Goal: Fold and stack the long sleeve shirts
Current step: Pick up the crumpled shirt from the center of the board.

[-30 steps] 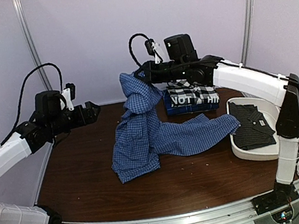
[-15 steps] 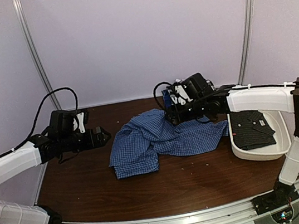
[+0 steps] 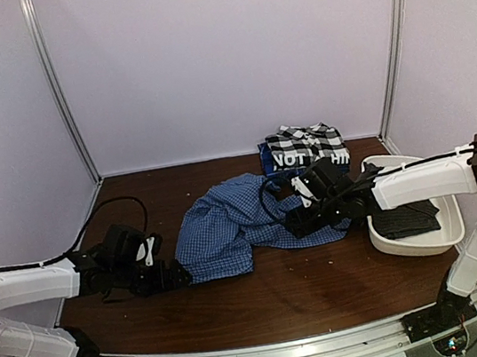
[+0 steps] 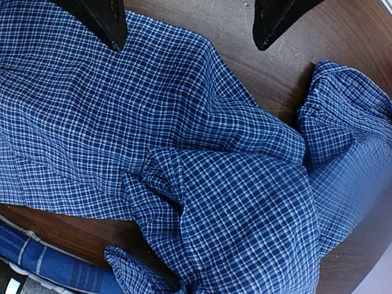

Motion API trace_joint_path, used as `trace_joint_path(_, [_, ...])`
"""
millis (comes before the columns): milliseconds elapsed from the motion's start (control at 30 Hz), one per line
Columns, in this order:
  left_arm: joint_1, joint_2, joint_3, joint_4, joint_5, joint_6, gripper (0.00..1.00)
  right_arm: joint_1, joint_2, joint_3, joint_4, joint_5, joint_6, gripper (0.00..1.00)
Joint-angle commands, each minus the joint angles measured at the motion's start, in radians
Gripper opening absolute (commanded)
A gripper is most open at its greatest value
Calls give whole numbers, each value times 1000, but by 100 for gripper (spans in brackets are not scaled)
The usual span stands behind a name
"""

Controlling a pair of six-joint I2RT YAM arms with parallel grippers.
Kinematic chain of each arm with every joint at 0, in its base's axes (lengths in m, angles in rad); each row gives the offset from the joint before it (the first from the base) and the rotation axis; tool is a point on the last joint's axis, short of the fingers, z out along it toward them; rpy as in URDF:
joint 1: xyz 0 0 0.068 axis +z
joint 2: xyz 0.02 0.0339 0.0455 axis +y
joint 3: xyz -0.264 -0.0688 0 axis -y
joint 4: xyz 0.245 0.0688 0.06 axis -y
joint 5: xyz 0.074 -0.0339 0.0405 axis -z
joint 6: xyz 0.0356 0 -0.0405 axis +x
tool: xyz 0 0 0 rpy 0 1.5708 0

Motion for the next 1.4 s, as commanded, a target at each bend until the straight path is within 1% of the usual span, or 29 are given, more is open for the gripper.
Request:
trace_joint_path(0, [-27, 4, -28, 96, 43, -71, 89, 2, 61, 0, 101, 21, 22, 71])
trace_joint_path(67, [-34, 20, -27, 118, 37, -79, 87, 3, 93, 4, 126, -5, 32, 71])
trace_joint_path(200, [-35, 75, -11, 179, 34, -94, 82, 7, 153, 15, 159, -9, 51, 71])
trace_joint_path(367, [-47, 165, 17, 257, 54, -113, 71, 15, 204, 41, 166, 2, 77, 69])
trace_joint_path(467, [-55, 211, 43, 265, 49, -109, 63, 26, 229, 43, 171, 2, 92, 66])
trace_joint_path(533, [-55, 230, 56, 270, 43, -109, 54, 30, 242, 42, 176, 3, 97, 63])
trace_joint_path(633, [-55, 238, 76, 277, 34, -112, 40, 30, 255, 45, 185, 3, 102, 55])
trace_joint_path(667, [-55, 238, 84, 275, 29, -111, 34, 30, 259, 50, 187, 3, 103, 51])
trace_joint_path(700, [-55, 237, 95, 269, 19, -109, 26, 30, 262, 55, 186, 3, 103, 48])
trace_joint_path(800, [-55, 235, 138, 228, -17, -90, 10, 30, 272, 70, 187, 0, 104, 33])
trace_joint_path(867, [-55, 227, 161, 198, -30, -80, 1, 30, 277, 87, 172, 1, 102, 19])
trace_joint_path(933, [-55, 208, 182, 170, -51, -73, 0, 31, 267, 108, 147, 7, 99, 4])
trace_joint_path(967, [-55, 194, 195, 152, -64, -65, 0, 31, 257, 114, 137, 12, 96, 0])
trace_joint_path(1100, [-55, 113, 251, 80, -131, -24, 0, 31, 182, 158, 68, 64, 77, 0])
trace_joint_path(1267, [-54, 5, 357, 1, -212, 59, 0, 31, 67, 256, -30, 155, 29, 0])
trace_joint_path(1367, [-53, -43, 429, -22, -224, 115, 0, 31, 0, 334, -73, 207, -14, 0])
